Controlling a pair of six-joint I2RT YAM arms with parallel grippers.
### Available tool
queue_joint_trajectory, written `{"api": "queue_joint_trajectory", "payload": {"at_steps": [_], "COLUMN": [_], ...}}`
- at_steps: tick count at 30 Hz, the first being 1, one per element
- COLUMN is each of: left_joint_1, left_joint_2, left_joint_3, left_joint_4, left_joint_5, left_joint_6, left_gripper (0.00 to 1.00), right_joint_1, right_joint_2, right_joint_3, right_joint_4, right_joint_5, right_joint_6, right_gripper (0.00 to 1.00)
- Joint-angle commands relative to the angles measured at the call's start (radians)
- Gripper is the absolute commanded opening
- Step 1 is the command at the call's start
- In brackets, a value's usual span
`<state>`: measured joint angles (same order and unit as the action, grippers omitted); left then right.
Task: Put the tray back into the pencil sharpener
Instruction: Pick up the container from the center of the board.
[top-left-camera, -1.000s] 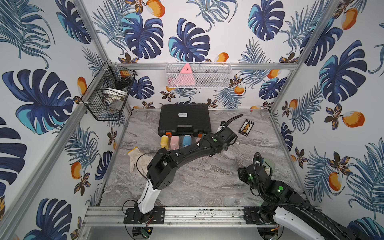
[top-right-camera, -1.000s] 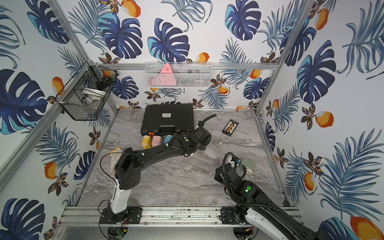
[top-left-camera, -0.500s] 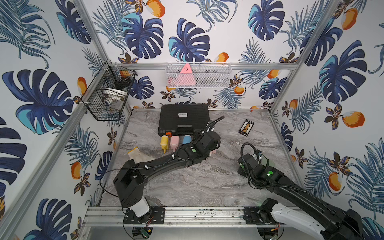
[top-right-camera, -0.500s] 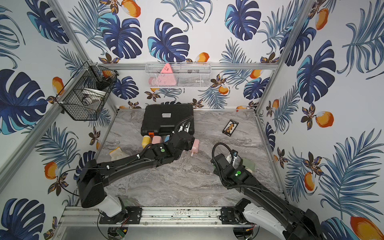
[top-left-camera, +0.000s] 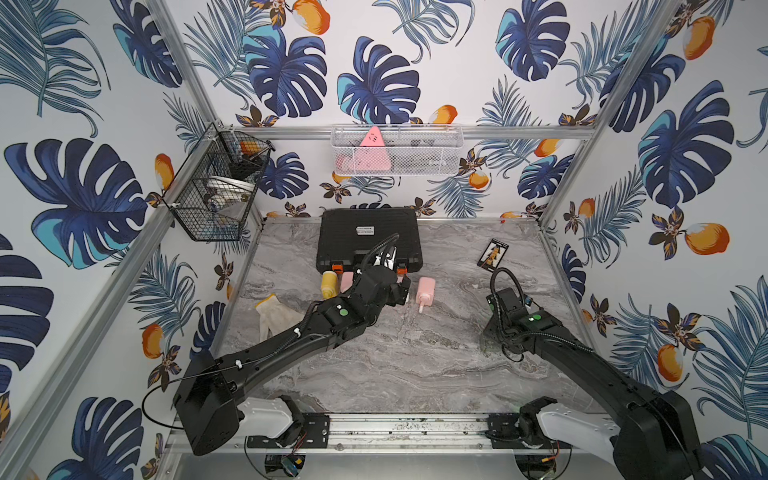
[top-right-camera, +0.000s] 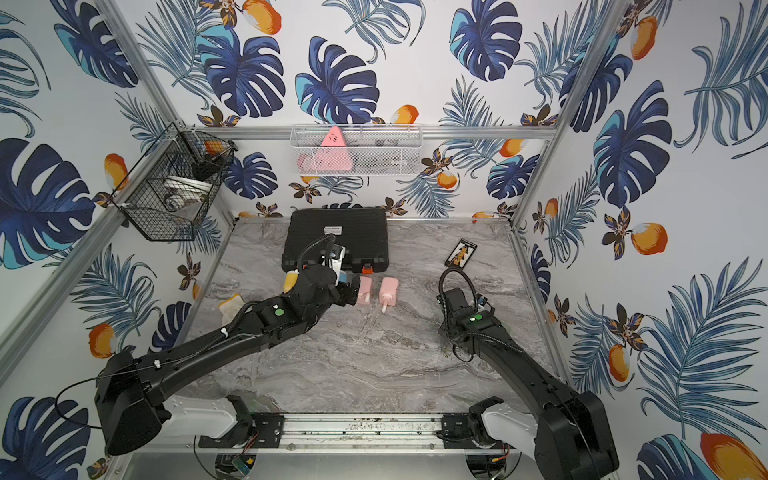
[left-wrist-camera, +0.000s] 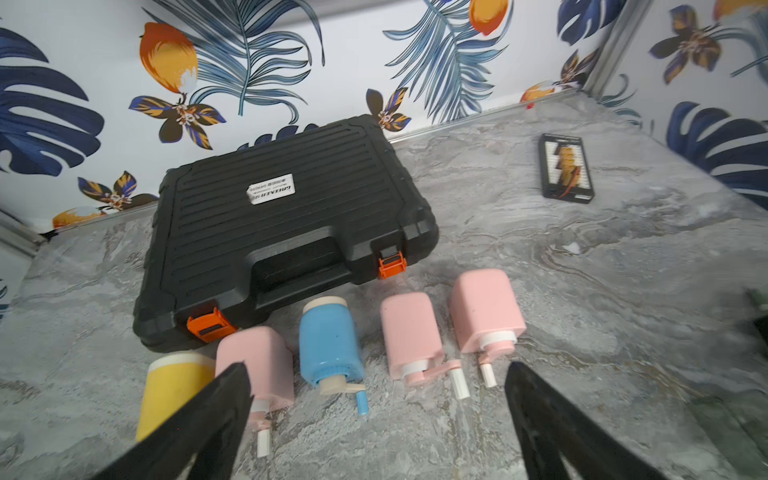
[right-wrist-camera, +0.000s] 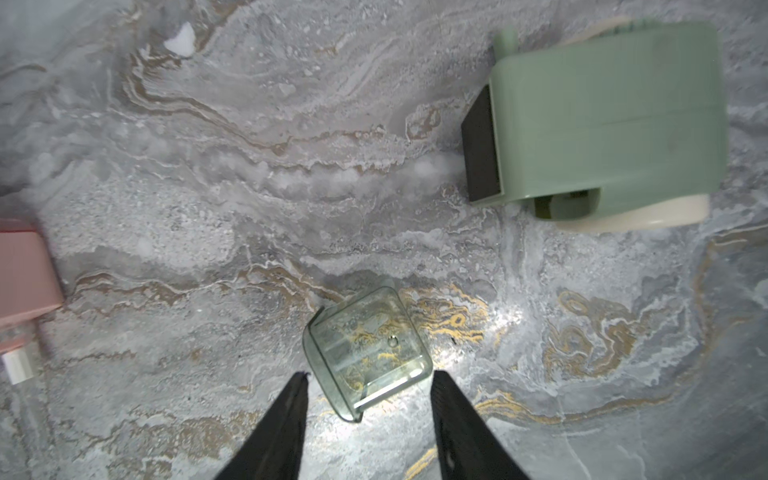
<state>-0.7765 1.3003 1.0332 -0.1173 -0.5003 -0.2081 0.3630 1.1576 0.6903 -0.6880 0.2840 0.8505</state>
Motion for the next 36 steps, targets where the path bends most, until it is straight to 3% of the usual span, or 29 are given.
{"api": "queue_joint_trajectory", "payload": {"at_steps": [1,10,13,17,25,36], "left_joint_1": [0.002,0.002,0.003,0.003,0.003,0.009], "left_joint_2": [-0.027,-0.070,-0.072,-0.070,-0.058,-0.030], "left_joint_3": [0.013,0.012,0.012,0.013,0.013,0.009], "left_joint_4": [0.028,0.022,0.021,0.021,0.021,0.026], "left_joint_5": [0.048,0.048,0.049,0.049,0.044,0.043], "left_joint_6": [0.027,0.038,0.040,0.039,0.044,0.044], "left_gripper": [0.99,0.99,0.99,0.99,0.99,0.99], "right_joint_1": [-0.039,-0.074,-0.075,-0.072,-0.056,0.132], "right_joint_2": [0.034,0.103,0.114,0.139,0.190,0.295], "right_joint_3": [-0.011,-0.027,-0.029,-0.026,-0.026,0.065], "right_joint_4": [0.045,0.112,0.118,0.126,0.147,0.098], "right_joint_5": [-0.088,-0.160,-0.182,-0.227,-0.316,-0.229], "right_joint_6": [-0.044,-0.118,-0.137,-0.167,-0.199,-0.203], "right_gripper": [0.61,0.87,0.88,0.88,0.76,0.70]}}
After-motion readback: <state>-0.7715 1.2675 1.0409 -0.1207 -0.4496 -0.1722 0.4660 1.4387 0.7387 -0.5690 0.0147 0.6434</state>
